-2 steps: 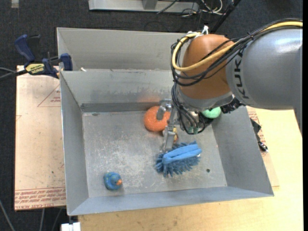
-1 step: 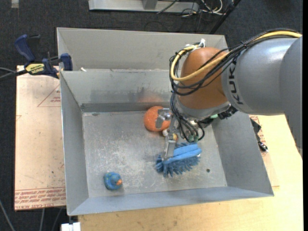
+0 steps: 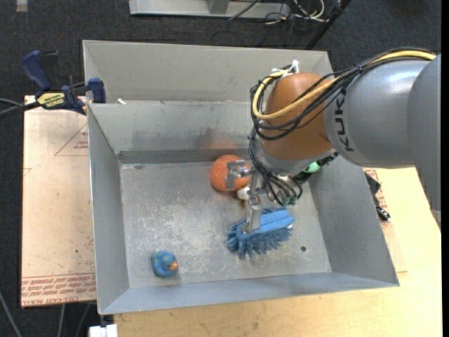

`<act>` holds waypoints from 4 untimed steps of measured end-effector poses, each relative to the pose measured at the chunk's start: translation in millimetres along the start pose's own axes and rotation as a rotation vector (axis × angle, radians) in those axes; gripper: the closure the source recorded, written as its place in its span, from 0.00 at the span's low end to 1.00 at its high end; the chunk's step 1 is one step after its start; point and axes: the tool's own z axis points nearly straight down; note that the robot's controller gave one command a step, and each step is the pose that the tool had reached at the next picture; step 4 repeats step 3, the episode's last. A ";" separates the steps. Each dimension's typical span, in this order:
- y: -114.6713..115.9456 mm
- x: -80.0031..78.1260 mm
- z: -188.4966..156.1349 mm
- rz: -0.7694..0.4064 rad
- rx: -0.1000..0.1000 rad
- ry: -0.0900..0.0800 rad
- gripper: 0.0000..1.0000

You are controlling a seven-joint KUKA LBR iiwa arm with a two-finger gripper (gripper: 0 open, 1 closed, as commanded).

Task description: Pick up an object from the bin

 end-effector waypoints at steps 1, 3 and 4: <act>-8.9 23.1 25.4 0.167 0.000 -0.001 0.00; -31.0 33.0 38.8 0.086 -0.003 -0.010 1.00; -31.0 33.0 38.8 0.086 -0.003 -0.010 1.00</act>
Offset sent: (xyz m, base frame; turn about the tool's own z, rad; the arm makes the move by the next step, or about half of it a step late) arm -0.0317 -0.0366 -0.0422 0.0840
